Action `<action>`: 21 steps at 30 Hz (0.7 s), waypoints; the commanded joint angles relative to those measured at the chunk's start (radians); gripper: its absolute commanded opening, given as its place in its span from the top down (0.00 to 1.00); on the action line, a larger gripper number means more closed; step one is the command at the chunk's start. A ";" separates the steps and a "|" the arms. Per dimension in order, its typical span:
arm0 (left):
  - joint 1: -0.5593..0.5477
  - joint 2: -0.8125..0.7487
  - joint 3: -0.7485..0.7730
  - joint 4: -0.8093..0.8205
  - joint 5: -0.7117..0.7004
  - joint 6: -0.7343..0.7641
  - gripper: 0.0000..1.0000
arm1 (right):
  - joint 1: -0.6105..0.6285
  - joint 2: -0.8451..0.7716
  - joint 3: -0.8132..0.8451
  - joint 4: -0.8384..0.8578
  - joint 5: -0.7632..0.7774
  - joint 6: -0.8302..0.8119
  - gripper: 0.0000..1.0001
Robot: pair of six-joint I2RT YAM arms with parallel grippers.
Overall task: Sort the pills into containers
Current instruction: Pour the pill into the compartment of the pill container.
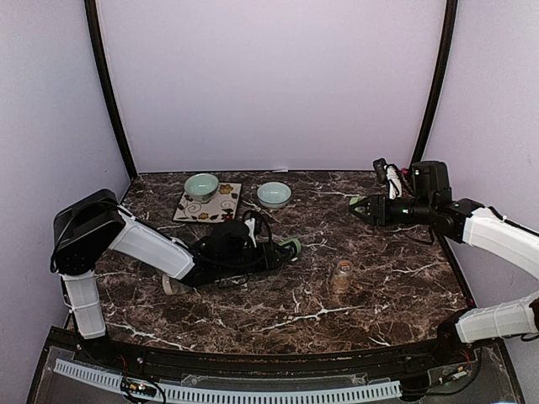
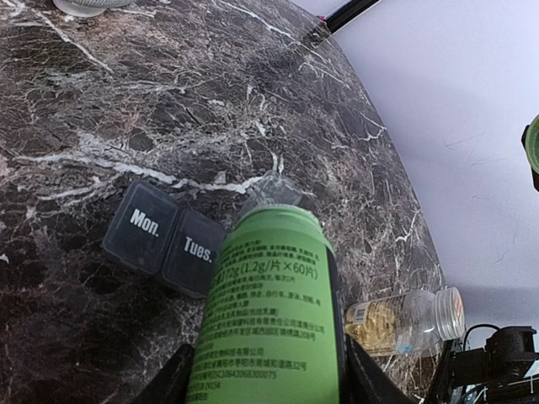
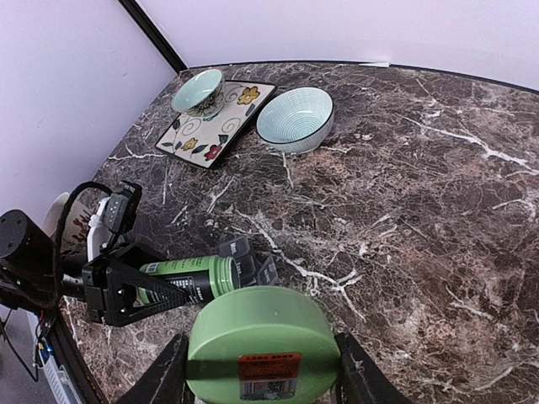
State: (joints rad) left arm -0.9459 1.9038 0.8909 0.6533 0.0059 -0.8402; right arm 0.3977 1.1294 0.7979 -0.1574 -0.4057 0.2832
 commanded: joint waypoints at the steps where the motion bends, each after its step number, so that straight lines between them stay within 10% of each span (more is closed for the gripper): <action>1: -0.010 -0.005 0.032 -0.018 -0.013 0.027 1.00 | -0.010 0.007 -0.011 0.042 -0.011 0.007 0.80; 21: -0.010 -0.026 -0.073 0.175 0.000 -0.014 1.00 | -0.011 0.009 -0.005 0.038 -0.017 0.007 0.80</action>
State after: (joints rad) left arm -0.9520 1.9038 0.8452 0.7277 -0.0010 -0.8459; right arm 0.3923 1.1301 0.7979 -0.1574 -0.4095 0.2867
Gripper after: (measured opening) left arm 0.532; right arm 0.491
